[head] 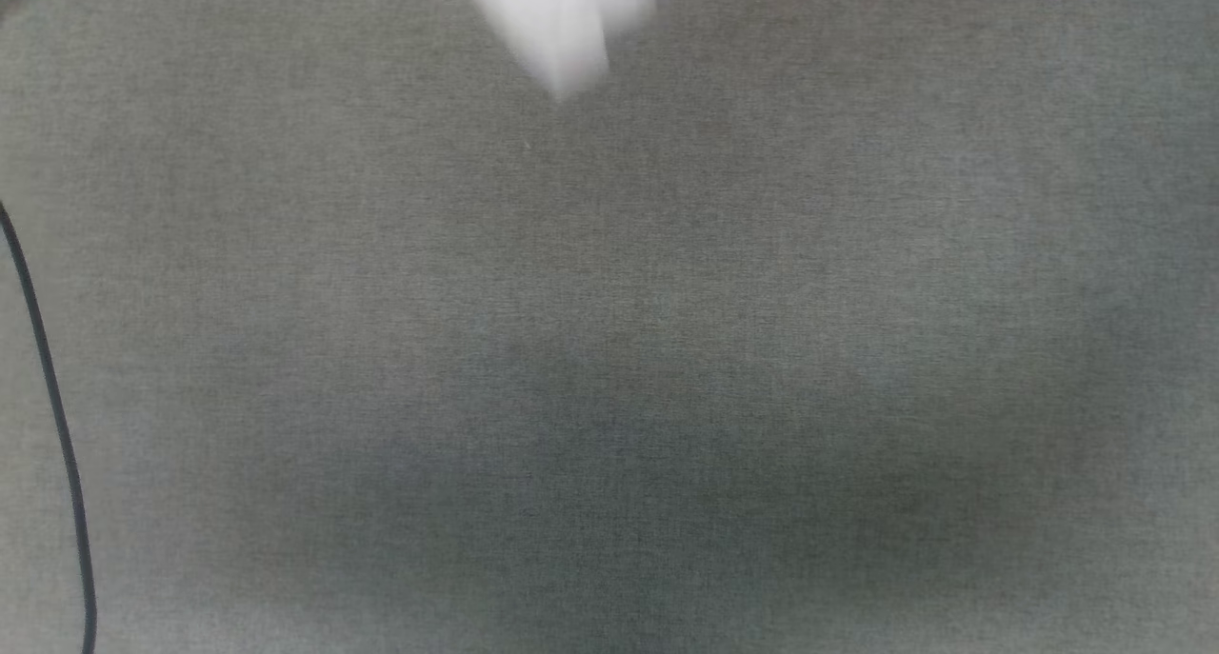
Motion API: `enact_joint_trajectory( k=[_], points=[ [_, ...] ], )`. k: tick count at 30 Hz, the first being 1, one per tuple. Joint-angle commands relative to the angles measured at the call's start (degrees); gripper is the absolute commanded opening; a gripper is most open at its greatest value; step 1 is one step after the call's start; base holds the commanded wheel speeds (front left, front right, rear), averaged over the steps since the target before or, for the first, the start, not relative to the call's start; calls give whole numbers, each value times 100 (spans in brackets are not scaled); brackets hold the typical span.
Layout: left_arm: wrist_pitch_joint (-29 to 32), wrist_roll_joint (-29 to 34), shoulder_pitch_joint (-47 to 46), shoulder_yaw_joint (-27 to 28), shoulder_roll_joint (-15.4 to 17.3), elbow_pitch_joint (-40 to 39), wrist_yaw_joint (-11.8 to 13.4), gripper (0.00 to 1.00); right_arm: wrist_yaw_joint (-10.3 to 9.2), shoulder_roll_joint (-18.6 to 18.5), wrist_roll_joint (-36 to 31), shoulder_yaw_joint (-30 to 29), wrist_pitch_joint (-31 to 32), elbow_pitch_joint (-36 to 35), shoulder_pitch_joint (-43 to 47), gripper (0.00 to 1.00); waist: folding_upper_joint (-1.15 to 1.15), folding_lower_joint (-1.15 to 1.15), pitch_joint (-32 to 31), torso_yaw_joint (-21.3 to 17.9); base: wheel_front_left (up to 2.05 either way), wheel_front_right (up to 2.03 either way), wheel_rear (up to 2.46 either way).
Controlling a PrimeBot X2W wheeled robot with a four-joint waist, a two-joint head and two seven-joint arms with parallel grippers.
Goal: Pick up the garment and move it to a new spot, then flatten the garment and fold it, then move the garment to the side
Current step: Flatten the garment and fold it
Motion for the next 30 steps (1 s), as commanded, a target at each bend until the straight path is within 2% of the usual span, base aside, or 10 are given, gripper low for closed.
enact_joint_trajectory(
  k=[1,5,10,17,18,20,25,30],
  points=[
    [-129,-27,-326,187,11,221,22,0,-27,12,-97,-113,-182,302,-228,0,0,-1,6,-53,0,0,0],
    [-87,-46,-506,106,-123,366,22,0,-27,97,-168,-59,-319,756,-491,0,0,-1,-16,-65,0,0,0],
    [137,-330,427,-153,-160,-78,21,0,-22,69,39,326,-166,760,112,0,0,-1,12,-33,0,0,0],
    [94,-583,2484,-672,115,-1375,15,0,-18,-303,813,931,197,-81,1710,0,0,-1,-32,-58,0,0,0],
    [94,-583,2484,-672,115,-1375,15,0,-18,-303,813,931,197,-81,1710,0,0,-1,-32,-58,0,0,0],
    [17,-646,3099,-788,241,-1818,15,0,-18,-440,1065,1024,226,-381,2227,0,0,-1,-94,-80,0,0,0],
    [-219,-796,4813,-951,578,-2949,14,0,-17,-895,1745,1095,218,-1283,3942,0,0,-1,-370,-98,0,0,0],
    [-316,-544,6030,-1140,913,-3722,15,0,-17,-1216,2152,979,73,-1930,5322,0,0,-1,-631,-113,0,0,0]
  ],
)
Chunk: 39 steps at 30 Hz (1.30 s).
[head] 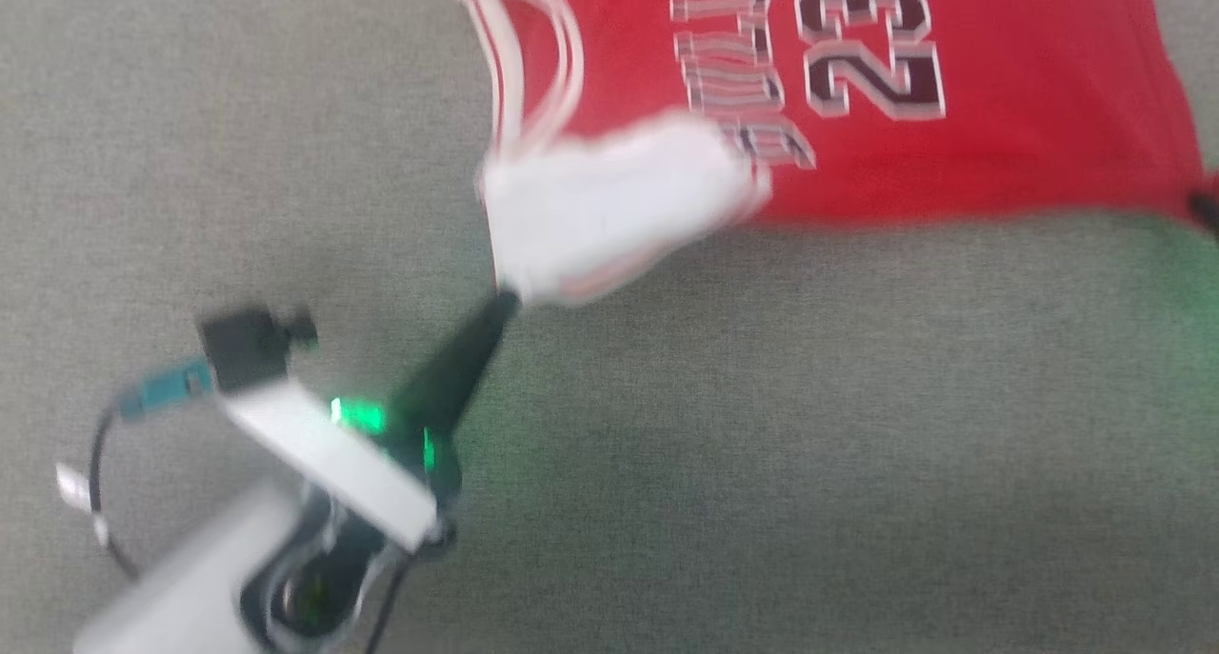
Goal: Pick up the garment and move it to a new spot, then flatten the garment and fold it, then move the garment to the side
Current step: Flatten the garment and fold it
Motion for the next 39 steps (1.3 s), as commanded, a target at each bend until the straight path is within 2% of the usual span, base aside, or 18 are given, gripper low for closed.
enact_joint_trajectory(
  k=[1,6,9,14,18,21,27,33,39],
  points=[
    [-40,91,196,-32,82,-124,4,0,-6,-62,84,-50,-70,-99,235,0,0,-1,-103,-21,0,0,0],
    [-67,368,1053,-236,470,-531,4,0,-5,-328,253,-197,-162,-667,1404,0,0,-1,-257,-77,0,0,0],
    [-82,419,1498,-174,637,-828,5,0,-6,-457,387,-373,-215,-983,2052,0,0,-1,-332,-114,0,0,0],
    [-79,555,2252,165,798,-1367,5,0,-6,-605,499,-783,-351,-1451,2997,0,0,-1,-401,-169,0,0,0],
    [-81,753,2479,466,833,-1587,5,0,-6,-593,467,-1179,-422,-1777,3381,0,0,-1,-425,-195,0,0,0],
    [-44,863,2139,528,815,-1583,5,0,-6,-483,347,-1436,-364,-1893,3253,0,0,-1,-435,-189,0,0,0],
    [382,622,874,575,561,-1124,5,0,-5,-181,10,-1676,8,-1775,2361,0,0,-1,-318,-174,0,0,0],
    [683,220,-36,662,221,-302,5,0,-4,201,-328,-1656,327,-1362,1450,0,0,-1,-129,-210,0,0,0],
    [920,264,-624,434,-13,620,5,0,-4,567,-724,-1417,469,-771,703,0,0,-1,144,-275,0,0,0]
  ],
)
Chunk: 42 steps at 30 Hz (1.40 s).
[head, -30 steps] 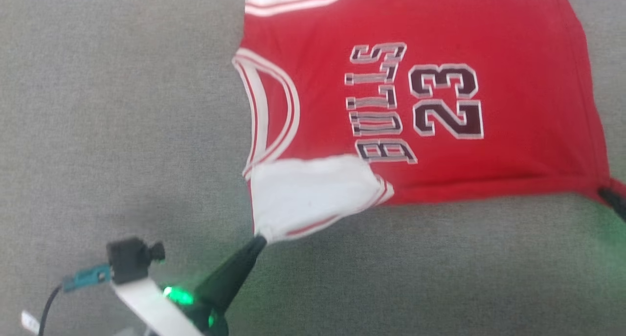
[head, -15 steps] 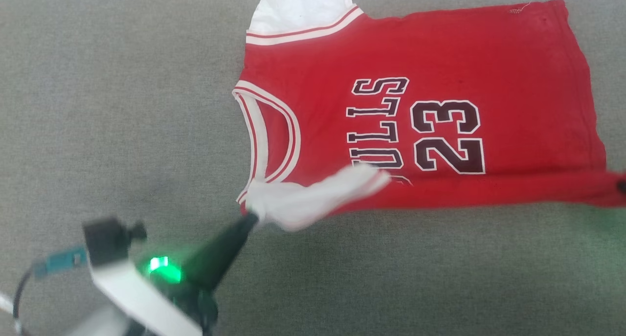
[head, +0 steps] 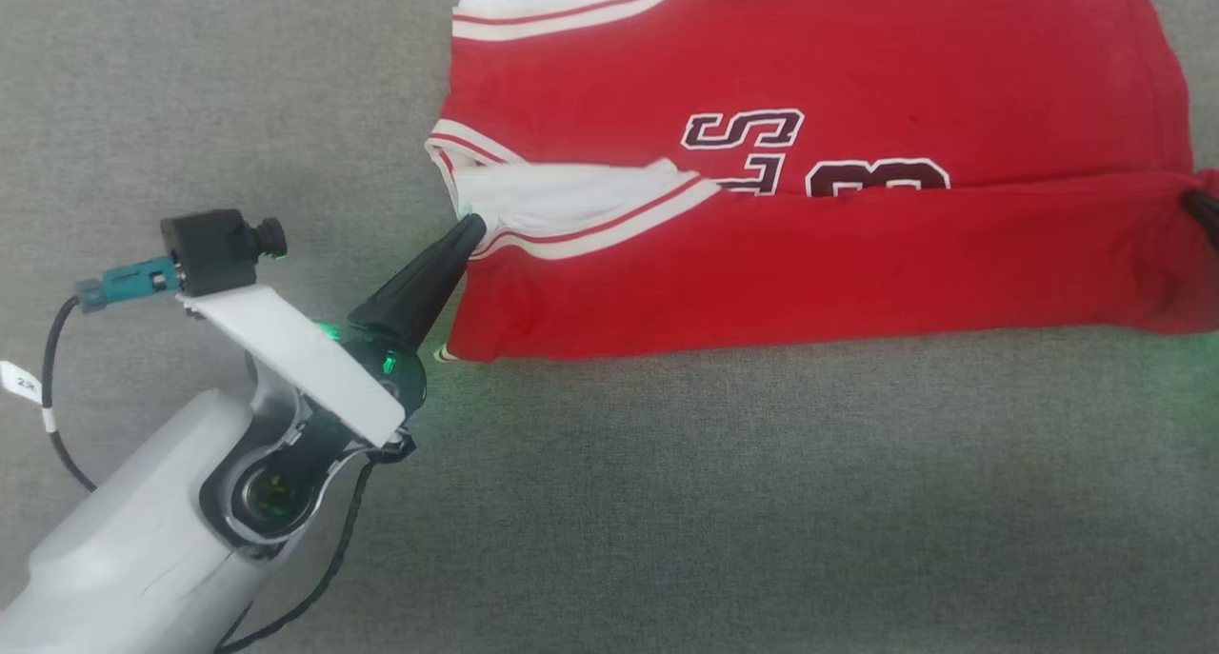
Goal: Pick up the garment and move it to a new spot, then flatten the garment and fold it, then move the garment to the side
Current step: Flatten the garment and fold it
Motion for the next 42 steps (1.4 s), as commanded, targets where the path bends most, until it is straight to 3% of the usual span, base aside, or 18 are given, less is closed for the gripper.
enact_joint_trajectory(
  k=[1,8,9,10,11,12,13,19,22,32,39,42],
  points=[
    [27,28,-110,-49,-40,143,6,0,0,66,-86,70,-6,116,-132,0,0,0,103,-32,0,0,0],
    [-87,309,-320,-377,-110,813,6,0,0,207,-294,419,-197,524,-417,0,0,0,227,-23,0,0,0],
    [-125,327,-358,-428,-115,898,8,15,0,216,-326,470,-245,557,-433,0,0,0,220,-21,0,0,0],
    [-130,332,-394,-471,-128,955,9,44,0,217,-345,539,-282,598,-458,0,0,0,202,-18,0,0,0],
    [-165,412,-433,-513,-83,1046,9,96,0,214,-380,605,-332,623,-480,16,0,0,174,-16,0,0,0],
    [-188,503,-493,-562,-28,1140,10,100,0,207,-428,657,-408,650,-501,37,0,0,140,-15,0,0,0],
    [-192,565,-553,-609,-12,1180,9,100,0,189,-479,714,-493,668,-512,100,0,0,102,-11,0,0,0],
    [-110,1182,-968,-913,447,1423,6,100,0,52,-630,900,-971,699,-384,100,0,0,-261,27,0,0,0],
    [143,1425,-1227,-999,631,1276,187,100,0,-4,-584,828,-1167,702,-292,100,0,0,-460,81,0,0,0],
    [2763,810,-1482,-1672,899,105,1251,100,0,-2,-539,739,-1246,457,-274,100,0,0,-663,55,0,0,0],
    [3348,417,-1556,-1697,757,436,1356,100,0,38,-558,768,-1197,307,-346,100,0,0,-413,-199,0,0,0],
    [3556,270,-1547,-1766,634,798,1276,100,0,38,-538,760,-1203,286,-343,100,0,0,-298,-324,0,0,0]
  ],
)
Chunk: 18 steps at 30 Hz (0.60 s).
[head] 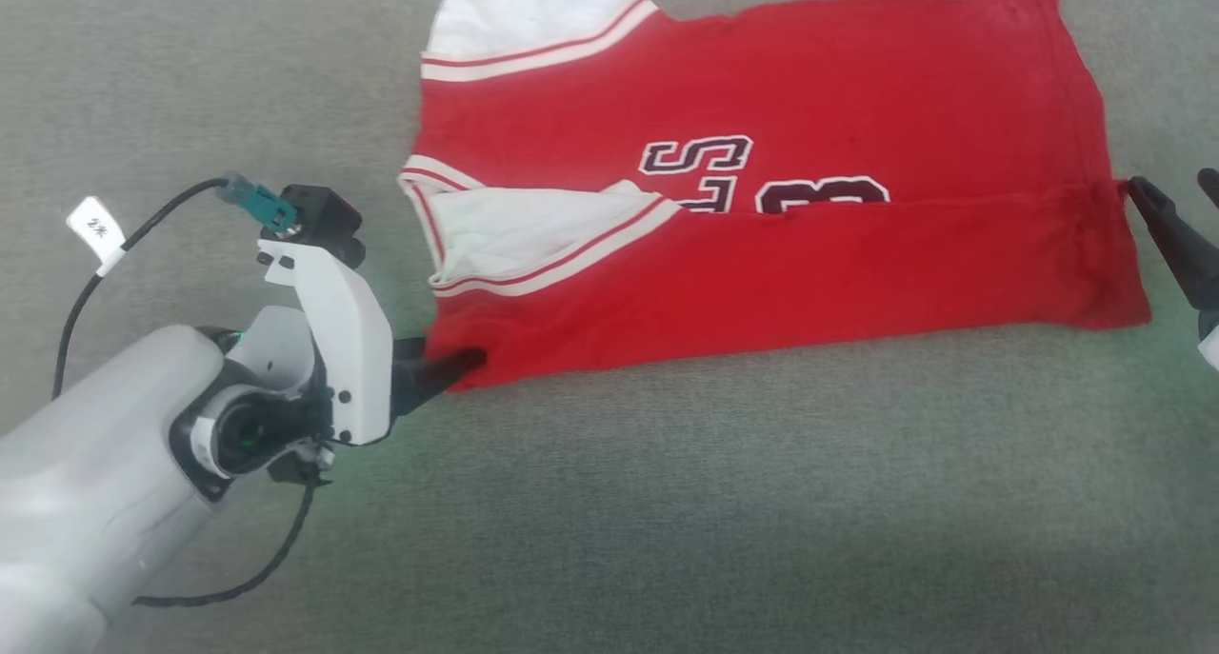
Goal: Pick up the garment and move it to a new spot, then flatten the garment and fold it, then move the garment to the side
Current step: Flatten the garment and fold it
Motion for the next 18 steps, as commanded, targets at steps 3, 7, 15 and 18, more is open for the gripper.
enact_joint_trajectory(
  k=[3,7,15,18],
  points=[
    [258,-107,62,-182,-116,289,-118,100,0,-5,37,-33,1,-36,-26,100,0,0,151,-178,0,0,0],
    [326,-256,192,-209,-350,536,-339,0,0,-139,53,-22,97,-52,19,100,0,0,210,-207,0,0,0],
    [209,-225,93,-151,-465,640,-571,0,0,-642,195,568,1402,-382,-95,100,0,0,257,-72,0,0,0],
    [144,-149,6,-156,-562,636,-632,0,0,-796,278,780,2019,-451,-228,100,0,0,319,0,0,0,0]
  ],
)
